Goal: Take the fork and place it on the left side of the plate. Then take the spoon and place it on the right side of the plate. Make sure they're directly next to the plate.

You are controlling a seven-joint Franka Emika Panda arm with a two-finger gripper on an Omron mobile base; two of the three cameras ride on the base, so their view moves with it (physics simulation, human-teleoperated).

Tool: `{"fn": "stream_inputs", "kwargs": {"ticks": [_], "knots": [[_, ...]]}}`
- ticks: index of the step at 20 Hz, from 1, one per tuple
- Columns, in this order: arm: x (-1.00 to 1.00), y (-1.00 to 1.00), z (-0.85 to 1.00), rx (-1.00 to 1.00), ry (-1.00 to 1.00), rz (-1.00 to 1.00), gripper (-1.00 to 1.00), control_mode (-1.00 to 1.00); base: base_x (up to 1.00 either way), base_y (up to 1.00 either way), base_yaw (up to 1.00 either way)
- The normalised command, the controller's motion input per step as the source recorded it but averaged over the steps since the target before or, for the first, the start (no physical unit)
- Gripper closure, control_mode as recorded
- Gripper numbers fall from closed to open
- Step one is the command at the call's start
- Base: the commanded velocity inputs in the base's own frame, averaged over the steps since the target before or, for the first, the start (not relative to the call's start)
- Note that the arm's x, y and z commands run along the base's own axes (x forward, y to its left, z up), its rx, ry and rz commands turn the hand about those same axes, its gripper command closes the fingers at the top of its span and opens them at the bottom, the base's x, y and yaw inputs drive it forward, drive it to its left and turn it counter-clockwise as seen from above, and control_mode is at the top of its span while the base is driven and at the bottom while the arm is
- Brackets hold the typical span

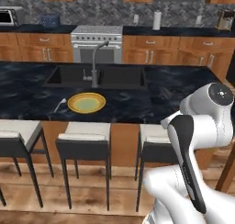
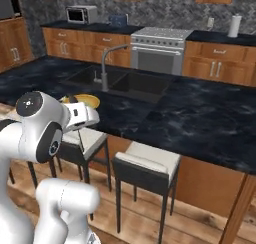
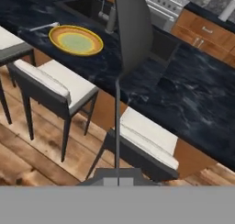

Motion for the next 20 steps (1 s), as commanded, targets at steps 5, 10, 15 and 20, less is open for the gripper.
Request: {"fn": "stream_inputs", "kwargs": {"ticks": [5, 10, 15, 20], "knots": [[0.0, 0.0, 0.0, 0.0, 0.0, 0.0, 1.0, 1.0, 0.45, 0.84, -0.41], [0.0, 0.0, 0.0, 0.0, 0.0, 0.0, 1.0, 1.0, 0.66, 0.39, -0.36], [0.0, 0.0, 0.0, 0.0, 0.0, 0.0, 1.0, 1.0, 0.65, 0.17, -0.31], [0.0, 0.0, 0.0, 0.0, 0.0, 0.0, 1.0, 1.0, 0.59, 0.26, -0.29]]}}
